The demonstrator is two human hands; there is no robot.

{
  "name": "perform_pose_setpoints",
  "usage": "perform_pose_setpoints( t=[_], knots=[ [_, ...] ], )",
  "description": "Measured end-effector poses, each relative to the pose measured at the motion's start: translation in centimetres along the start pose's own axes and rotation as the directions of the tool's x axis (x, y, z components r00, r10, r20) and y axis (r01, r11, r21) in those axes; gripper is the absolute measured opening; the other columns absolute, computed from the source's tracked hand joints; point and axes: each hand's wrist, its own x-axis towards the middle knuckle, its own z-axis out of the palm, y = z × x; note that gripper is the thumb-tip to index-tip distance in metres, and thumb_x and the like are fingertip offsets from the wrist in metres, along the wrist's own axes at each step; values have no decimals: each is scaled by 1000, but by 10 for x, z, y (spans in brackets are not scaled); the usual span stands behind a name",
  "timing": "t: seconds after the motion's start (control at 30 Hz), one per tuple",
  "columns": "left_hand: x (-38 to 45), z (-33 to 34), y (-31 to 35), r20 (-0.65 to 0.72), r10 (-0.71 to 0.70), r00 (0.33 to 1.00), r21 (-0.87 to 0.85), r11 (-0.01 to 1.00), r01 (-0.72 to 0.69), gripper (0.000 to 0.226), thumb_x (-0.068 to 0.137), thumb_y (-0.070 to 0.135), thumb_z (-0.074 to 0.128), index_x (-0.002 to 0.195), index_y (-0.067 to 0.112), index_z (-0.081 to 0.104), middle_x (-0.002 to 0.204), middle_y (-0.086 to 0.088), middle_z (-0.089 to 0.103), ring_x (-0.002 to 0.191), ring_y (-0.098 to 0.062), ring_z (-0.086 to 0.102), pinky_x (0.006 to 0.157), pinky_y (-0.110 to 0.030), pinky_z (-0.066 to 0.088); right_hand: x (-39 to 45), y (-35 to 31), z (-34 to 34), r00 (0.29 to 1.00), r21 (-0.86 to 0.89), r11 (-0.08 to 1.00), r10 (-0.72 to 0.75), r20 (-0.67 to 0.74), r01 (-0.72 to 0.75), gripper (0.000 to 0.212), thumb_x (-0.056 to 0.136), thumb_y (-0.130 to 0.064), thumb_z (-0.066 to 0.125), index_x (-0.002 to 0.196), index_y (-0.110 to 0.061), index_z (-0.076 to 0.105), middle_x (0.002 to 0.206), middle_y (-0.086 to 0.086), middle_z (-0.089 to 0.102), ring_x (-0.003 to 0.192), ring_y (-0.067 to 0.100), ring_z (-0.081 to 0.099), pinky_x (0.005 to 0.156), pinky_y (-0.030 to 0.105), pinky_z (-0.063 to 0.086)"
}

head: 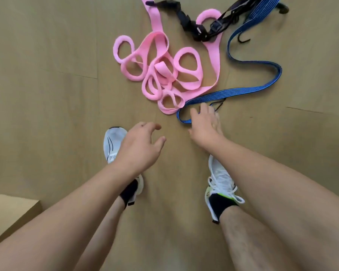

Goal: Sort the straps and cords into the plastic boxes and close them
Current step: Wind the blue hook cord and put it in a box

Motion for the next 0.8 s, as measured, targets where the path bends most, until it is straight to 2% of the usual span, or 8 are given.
perform_pose_setpoints(
  t=[0.13, 0.2, 0.27, 0.33, 0.5, 0.6, 0.7, 0.8],
  knots=[
    [2, -4, -7, 24, 12, 1000, 5, 1000, -12, 37, 97, 36, 63, 130, 21, 63, 127, -2, 61, 117, -19, 57, 96, -32, 44, -2, 1, 10, 996, -116, 989, -88, 15, 90, 17, 89, -17, 58, 105, -21, 64, 113, 6, 57, 113, 28, 49, 106, 43, 32],
    [-8, -13, -3, 65, 16, 998, 27, 999, -18, 37, 97, 35, 63, 131, 21, 62, 129, -3, 61, 118, -20, 57, 97, -31, 43, -29, -1, 2, 994, 30, 998, -63, 93, 60, 11, 93, -19, 56, 103, -20, 61, 102, 6, 66, 107, 29, 59, 112, 43, 29],
    [-25, -27, 9, 120, 28, 992, 40, 999, -32, 40, 96, 30, 64, 135, 22, 59, 135, -2, 59, 121, -20, 55, 99, -31, 43, -66, -4, -19, 988, 291, 955, 11, 151, -55, 3, 96, -19, 53, 98, -17, 53, 89, 11, 64, 88, 35, 59, 94, 41, 40],
    [-46, -46, 30, 182, 68, 981, 49, 996, -78, 46, 94, 22, 66, 139, 24, 56, 138, -1, 57, 123, -20, 54, 100, -29, 42, -106, -3, -48, 981, 495, 856, 63, 182, -147, 6, 98, -19, 50, 94, -17, 46, 82, 13, 60, 79, 36, 51, 70, 41, 41],
    [-115, -104, 112, 265, 266, 927, 42, 957, -287, 77, 82, 12, 74, 150, 32, 42, 151, 9, 47, 139, -13, 41, 110, -27, 35, -206, 3, -163, 988, 817, 562, 139, 61, -129, 12, 97, -20, 54, 90, -30, 56, 56, -13, 52, 59, 10, 47, 58, 32, 36],
    [-168, -142, 174, 290, 437, 851, -9, 891, -455, 90, 74, -3, 69, 150, 37, 41, 153, 18, 43, 139, 0, 36, 108, -15, 30, -271, 9, -249, 986, 912, 409, 159, -38, -31, 26, 97, -14, 53, 80, -33, 55, 50, -17, 48, 50, 6, 41, 55, 35, 42],
    [-220, -180, 231, 252, 507, 825, -35, 856, -515, 58, 83, 1, 69, 134, 27, 61, 138, 11, 61, 128, -6, 53, 105, -23, 42, -337, 24, -328, 967, 941, 335, 223, -123, 42, 18, 97, -15, 56, 84, -22, 66, 53, -16, 48, 58, 14, 46, 66, 53, 55],
    [-272, -217, 278, 179, 504, 845, 50, 853, -519, 16, 89, 29, 72, 104, 22, 71, 92, 0, 73, 92, -20, 67, 82, -42, 53, -406, 47, -397, 937, 944, 288, 255, -239, 162, 16, 95, -16, 65, 81, -11, 69, 47, -21, 48, 50, 5, 42, 55, 45, 51]
  ],
)
